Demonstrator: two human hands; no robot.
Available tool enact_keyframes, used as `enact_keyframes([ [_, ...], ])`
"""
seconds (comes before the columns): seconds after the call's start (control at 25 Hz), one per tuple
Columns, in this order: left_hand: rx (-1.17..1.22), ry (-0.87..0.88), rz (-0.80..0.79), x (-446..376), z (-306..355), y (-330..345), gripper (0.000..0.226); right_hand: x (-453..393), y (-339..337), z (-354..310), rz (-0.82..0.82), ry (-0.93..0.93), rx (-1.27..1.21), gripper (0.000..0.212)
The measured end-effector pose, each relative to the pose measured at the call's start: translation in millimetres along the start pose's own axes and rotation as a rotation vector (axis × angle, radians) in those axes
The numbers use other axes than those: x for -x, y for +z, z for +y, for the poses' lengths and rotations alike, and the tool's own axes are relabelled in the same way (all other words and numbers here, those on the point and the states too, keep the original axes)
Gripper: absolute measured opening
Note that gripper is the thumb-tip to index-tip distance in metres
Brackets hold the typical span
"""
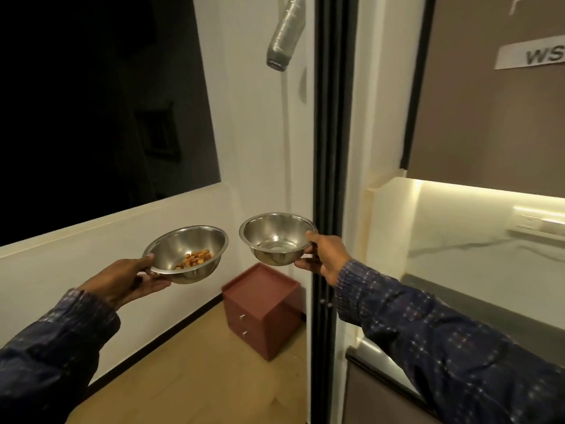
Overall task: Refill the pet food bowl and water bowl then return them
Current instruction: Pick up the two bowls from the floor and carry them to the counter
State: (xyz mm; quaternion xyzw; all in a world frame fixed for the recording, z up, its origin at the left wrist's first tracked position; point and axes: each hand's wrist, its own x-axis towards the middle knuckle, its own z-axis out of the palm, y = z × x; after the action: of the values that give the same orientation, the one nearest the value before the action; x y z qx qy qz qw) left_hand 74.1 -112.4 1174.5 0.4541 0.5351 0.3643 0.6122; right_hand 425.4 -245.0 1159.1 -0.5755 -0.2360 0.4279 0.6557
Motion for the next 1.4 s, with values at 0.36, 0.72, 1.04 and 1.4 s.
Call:
enact_keyframes([
  [0.36, -0.122, 0.028, -0.346, 33, -22, 202, 0.033, 70, -217, -27, 0.266, -0.052, -0.037, 0.027],
  [0.72, -0.182, -0.004, -0.629, 96, -101, 450, 0.031, 141, -463, -24, 0.599, -0.076, -0.050, 0.029],
  [1.04, -0.229, -0.040, -0.747, 98, -200, 608, 0.039, 161, -627, 35, 0.796, -0.030, -0.094, 0.029],
  [1.4, -0.394, -0.019, -0.687, 15, -344, 733, 0.043, 94, -728, 153, 1.071, 0.124, -0.138, 0.033],
])
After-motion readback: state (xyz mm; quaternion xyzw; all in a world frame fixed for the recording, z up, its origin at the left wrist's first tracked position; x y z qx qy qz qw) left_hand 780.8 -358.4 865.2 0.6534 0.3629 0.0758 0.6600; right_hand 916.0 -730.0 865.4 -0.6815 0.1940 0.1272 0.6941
